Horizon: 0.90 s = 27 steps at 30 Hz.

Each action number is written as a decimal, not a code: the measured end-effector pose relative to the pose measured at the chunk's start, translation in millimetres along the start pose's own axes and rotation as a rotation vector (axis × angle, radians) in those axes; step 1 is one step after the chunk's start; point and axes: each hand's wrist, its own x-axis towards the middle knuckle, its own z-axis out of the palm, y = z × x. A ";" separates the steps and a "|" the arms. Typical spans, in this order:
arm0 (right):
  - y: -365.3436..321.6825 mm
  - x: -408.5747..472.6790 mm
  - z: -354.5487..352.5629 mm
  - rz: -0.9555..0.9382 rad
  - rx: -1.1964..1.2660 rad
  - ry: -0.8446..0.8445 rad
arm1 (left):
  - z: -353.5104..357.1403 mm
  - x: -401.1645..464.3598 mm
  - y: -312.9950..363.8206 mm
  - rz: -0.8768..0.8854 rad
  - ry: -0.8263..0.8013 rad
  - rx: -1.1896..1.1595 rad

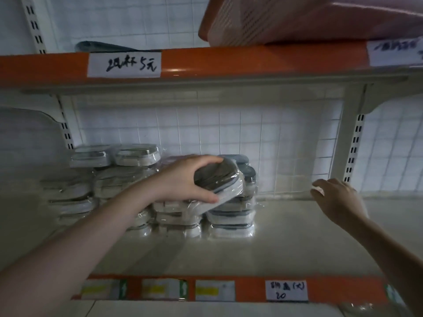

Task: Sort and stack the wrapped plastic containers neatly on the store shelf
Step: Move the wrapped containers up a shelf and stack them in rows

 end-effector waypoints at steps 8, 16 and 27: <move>35.7 4.7 25.5 -0.002 0.093 -0.076 | -1.5 65.2 20.2 -0.019 -0.085 0.048; 42.8 1.9 43.6 0.081 0.108 -0.107 | 0.8 126.6 4.2 0.004 -0.196 0.094; 54.5 -5.0 63.3 0.193 0.067 -0.151 | 22.3 200.3 -43.0 -0.015 -0.284 0.064</move>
